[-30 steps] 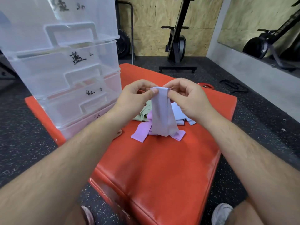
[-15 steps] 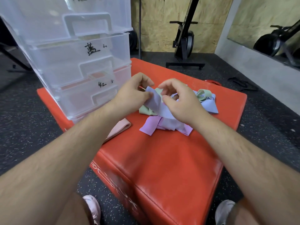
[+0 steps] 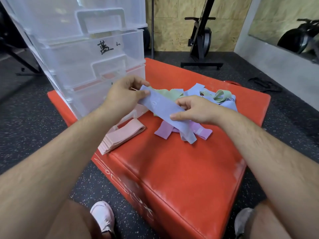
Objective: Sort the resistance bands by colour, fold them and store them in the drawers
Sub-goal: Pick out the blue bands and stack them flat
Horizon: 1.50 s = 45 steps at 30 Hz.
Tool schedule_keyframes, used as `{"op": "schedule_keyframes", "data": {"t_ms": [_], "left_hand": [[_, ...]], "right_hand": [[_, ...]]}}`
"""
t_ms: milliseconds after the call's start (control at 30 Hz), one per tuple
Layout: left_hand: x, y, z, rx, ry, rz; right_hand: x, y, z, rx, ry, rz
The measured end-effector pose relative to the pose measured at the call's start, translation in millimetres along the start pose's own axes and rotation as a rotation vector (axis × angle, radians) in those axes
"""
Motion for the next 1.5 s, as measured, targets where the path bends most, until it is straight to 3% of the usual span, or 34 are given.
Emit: {"op": "schedule_keyframes", "data": {"t_ms": [400,533,667,933,1267,1433,1500], "left_hand": [[-20.0,55.1,11.5,0.057,-0.014,0.146],[-39.4,75.5,-1.9,0.091,0.018,0.184],[-56.6,98.4,-18.7,0.215,0.044,0.197],[-75.7,128.1,-27.3,0.431,0.131,0.222],[-74.4,134.7,-27.7,0.568,0.166,0.113],[-78.1,119.0,-41.1,0.694,0.262,-0.174],[-81.5,116.6,-49.6,0.710,0.336,-0.208]], "right_hand": [[-75.1,-95.1,17.4,-0.072,0.167,-0.274],[-96.4,-121.5,15.0,-0.218,0.145,-0.321],[-107.2,-143.6,14.6,-0.395,0.010,-0.344],[-124.2,-155.8,-1.1,-0.393,-0.093,-0.379],[-134.7,-156.8,-0.8,-0.304,-0.160,-0.343],[-137.6,-158.5,-7.9,-0.422,-0.117,-0.329],[-138.3,-157.0,-10.3,-0.450,-0.106,-0.323]]}}
Point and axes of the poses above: each hand's wrist, its own x-axis towards the middle knuckle, its own z-axis out of the back of the hand, y = z × x, the point moved 9 cm from there along x, towards the middle knuckle, and after that the axes turned 12 degrees about -x, right-handed, at the moved point
